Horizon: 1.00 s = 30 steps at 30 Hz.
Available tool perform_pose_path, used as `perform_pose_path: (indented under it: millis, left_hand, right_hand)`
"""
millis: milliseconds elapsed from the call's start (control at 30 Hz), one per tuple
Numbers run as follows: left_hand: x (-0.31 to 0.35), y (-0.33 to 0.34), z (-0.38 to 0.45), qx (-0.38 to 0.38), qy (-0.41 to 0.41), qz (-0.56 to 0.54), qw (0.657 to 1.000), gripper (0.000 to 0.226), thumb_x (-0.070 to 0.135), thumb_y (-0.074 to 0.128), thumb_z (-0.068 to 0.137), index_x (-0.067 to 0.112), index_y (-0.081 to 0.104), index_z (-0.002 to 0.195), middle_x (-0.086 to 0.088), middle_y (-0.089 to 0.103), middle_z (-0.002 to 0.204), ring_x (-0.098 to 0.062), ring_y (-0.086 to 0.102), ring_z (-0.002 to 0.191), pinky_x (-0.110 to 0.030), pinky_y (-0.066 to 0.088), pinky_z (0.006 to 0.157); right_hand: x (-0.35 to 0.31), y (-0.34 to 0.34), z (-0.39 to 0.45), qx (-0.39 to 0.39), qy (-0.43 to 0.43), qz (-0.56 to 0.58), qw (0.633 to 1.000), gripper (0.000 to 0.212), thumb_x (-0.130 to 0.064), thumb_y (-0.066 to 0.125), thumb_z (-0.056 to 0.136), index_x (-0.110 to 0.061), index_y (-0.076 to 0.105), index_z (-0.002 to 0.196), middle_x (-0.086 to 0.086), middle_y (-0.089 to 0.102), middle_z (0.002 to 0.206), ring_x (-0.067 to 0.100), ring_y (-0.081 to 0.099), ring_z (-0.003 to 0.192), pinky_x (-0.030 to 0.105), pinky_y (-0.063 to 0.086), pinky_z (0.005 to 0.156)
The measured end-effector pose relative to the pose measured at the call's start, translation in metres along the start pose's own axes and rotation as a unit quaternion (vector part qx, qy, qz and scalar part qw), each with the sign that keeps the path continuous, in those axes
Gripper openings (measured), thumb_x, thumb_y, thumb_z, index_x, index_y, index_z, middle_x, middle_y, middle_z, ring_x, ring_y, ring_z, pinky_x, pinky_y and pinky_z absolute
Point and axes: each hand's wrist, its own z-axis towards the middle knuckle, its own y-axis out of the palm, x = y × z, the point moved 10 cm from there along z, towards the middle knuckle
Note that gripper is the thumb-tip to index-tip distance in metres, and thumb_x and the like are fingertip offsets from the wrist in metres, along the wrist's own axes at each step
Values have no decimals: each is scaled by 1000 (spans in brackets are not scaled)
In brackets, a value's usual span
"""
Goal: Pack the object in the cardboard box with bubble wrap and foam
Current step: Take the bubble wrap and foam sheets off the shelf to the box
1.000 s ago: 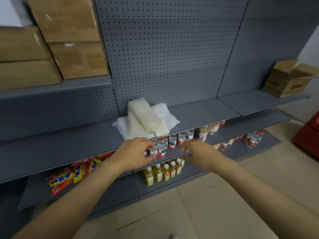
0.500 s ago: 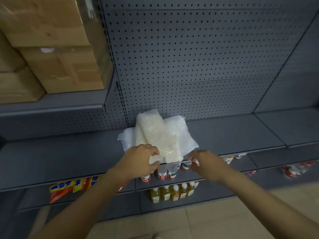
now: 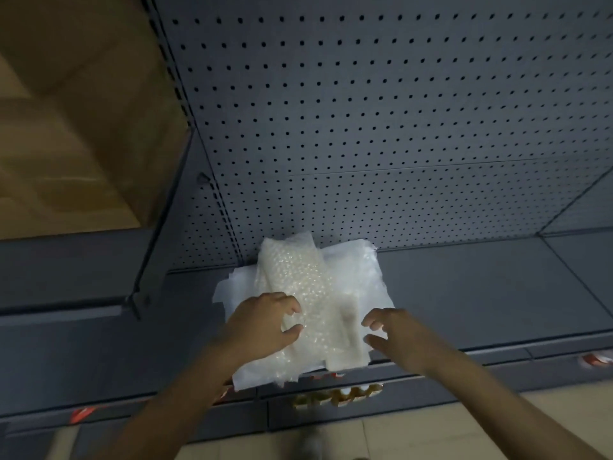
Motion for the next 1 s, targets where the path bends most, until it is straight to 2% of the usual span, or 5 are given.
perform_pose_path:
  millis: [400,667,767,867,1000]
  left_hand:
    - [-14,-27,40,81,-86,-51,992,46,57,53,78,27,66,110,14,66,111,-6,62,97,-26,51,86]
    - [-70,-35,36,116,-201,-96,968,23,34,68,85,24,66,106,13,63,99,-9,59,91,-25,47,83]
    - [-106,-24,32,135,-249,-163,945,19,24,71,84,16,69,101,3,68,96,-15,64,90,-25,53,81]
    - [-148,-4,25,134,-326,-225,908,22,17,71,85,6,67,104,-4,66,96,-20,64,90,-2,45,66]
    - [-198,53,4,56,-431,-321,841,23,27,75,81,12,61,91,-12,61,94,-20,61,88,-31,46,79]
  right_hand:
    - [33,-20,63,-33,5,40,999,31,-32,53,95,-22,56,124,0,60,127,16,58,112,26,47,95]
    - [75,-17,107,-25,42,85,995,26,-29,58,92,-20,62,116,2,64,121,13,60,100,21,46,86]
    - [88,-10,121,-21,62,85,994,28,-27,59,91,-19,63,117,3,63,122,15,60,103,19,43,85]
    - [104,-3,134,-14,97,100,990,38,-25,60,90,-17,56,127,4,58,129,18,58,112,17,37,84]
    - [132,6,147,15,173,300,938,57,-35,73,80,-3,54,123,11,61,121,22,63,97,31,49,80]
